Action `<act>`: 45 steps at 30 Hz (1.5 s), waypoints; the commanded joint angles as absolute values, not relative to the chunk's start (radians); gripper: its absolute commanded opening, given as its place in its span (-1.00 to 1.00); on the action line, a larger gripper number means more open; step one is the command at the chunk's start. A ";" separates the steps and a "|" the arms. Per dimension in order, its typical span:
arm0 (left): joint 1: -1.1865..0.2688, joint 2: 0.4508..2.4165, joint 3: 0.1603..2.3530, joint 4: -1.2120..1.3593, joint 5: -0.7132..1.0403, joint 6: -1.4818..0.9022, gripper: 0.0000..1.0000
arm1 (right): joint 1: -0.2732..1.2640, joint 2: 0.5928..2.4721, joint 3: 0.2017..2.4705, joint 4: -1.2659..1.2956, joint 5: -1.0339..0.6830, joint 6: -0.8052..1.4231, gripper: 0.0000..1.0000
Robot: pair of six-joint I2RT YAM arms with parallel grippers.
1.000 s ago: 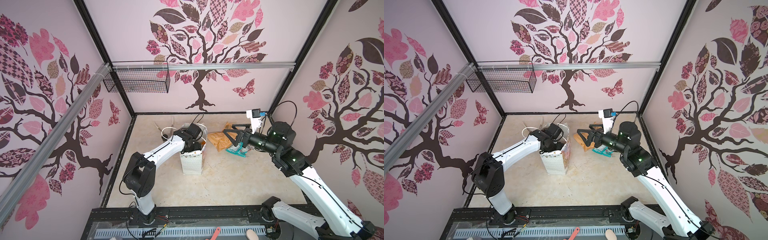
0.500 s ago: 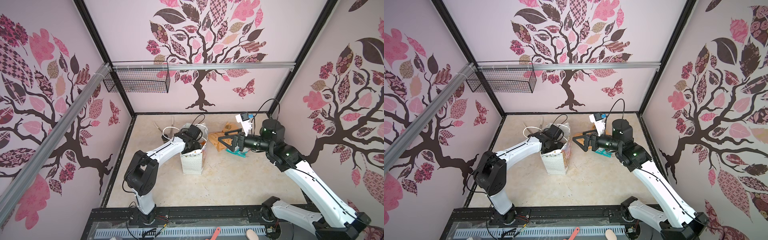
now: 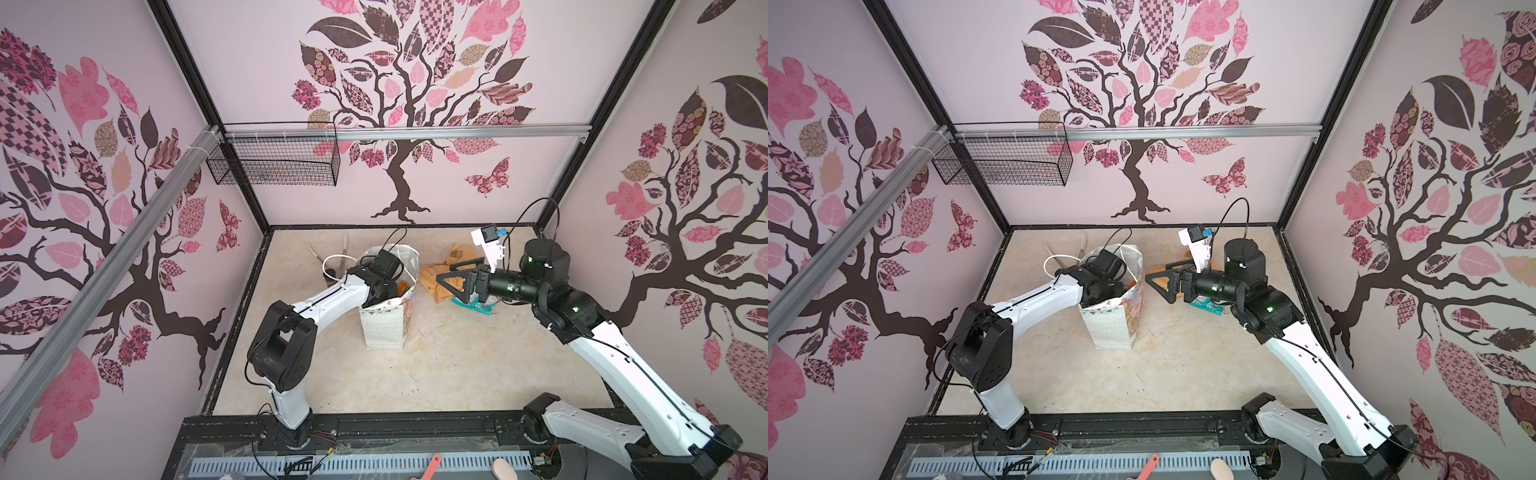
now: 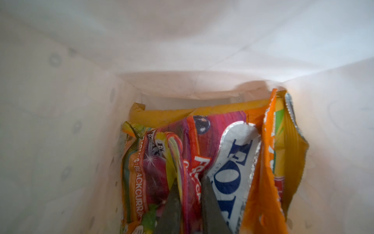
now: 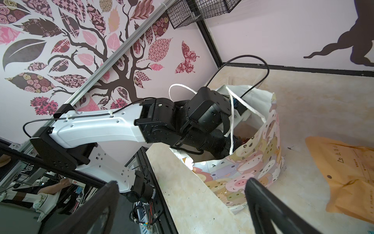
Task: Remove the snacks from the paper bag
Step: 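Lower the left gripper into the bag and close on the FOX'S fruits pack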
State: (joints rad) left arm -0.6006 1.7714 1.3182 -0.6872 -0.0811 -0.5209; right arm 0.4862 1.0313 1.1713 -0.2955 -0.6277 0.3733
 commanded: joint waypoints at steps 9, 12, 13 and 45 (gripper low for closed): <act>-0.615 1.659 1.342 -0.830 -0.018 -0.512 -1.00 | 0.490 0.997 1.172 -0.298 -0.608 0.369 1.00; -0.617 1.630 1.361 -0.840 -0.031 -0.505 -1.00 | 0.490 0.995 1.169 -0.295 -0.608 0.371 0.99; -0.618 1.619 1.367 -0.842 -0.036 -0.502 -1.00 | 0.491 0.994 1.169 -0.295 -0.607 0.373 1.00; -0.617 1.535 1.579 -0.942 -0.163 -0.458 -1.00 | 0.490 0.991 1.163 -0.296 -0.599 0.372 0.99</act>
State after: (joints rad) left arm -0.6151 1.5536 1.5379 -0.9539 -0.1516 -0.4694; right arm 0.4870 1.0122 1.1618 -0.2955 -0.6025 0.3740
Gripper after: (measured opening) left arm 0.121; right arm 0.997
